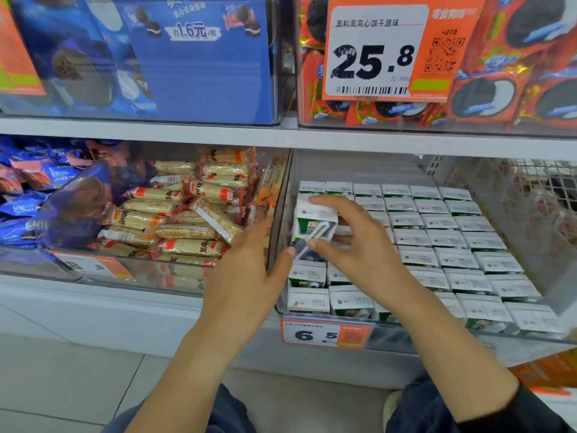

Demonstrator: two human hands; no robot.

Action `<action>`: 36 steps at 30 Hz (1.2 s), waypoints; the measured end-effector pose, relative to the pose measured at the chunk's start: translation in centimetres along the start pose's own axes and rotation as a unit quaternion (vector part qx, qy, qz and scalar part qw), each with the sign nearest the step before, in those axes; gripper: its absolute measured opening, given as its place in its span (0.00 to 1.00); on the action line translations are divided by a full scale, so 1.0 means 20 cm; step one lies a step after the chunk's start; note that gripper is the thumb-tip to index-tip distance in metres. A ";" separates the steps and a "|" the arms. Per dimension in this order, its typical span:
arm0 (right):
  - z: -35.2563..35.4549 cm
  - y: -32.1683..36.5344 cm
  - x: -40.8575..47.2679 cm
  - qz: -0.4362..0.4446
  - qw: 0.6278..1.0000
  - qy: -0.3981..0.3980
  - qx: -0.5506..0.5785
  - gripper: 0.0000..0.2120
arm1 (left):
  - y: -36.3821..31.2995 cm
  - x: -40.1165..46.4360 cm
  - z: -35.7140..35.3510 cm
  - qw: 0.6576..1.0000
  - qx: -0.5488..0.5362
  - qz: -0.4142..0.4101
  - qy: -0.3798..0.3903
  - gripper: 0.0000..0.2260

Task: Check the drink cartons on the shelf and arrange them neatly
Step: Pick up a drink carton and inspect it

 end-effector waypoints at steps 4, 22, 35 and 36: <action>0.02 -0.04 0.02 -0.016 0.999 -0.014 -0.026 0.24 | 0.00 -0.01 0.01 1.000 0.012 -0.005 -0.015 0.26; -0.04 -0.08 0.03 -0.009 0.971 -0.003 -0.238 0.08 | -0.01 0.00 0.01 0.999 0.028 -0.016 -0.022 0.25; -0.22 -0.03 0.36 -0.024 0.830 0.101 -0.547 0.19 | 0.00 0.00 0.00 1.000 0.029 -0.007 -0.004 0.25; -0.23 -0.04 0.38 -0.023 0.825 0.104 -0.555 0.20 | 0.01 0.00 0.00 0.999 0.031 -0.005 -0.001 0.25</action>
Point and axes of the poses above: each hand's wrist, its own x-axis towards the middle knuckle, its own z-axis out of the back of the hand, y = z × x, the point moved 10 cm from there along x, towards the middle knuckle, and after that the axes turned 15 degrees about -z, right-handed, at the moved point
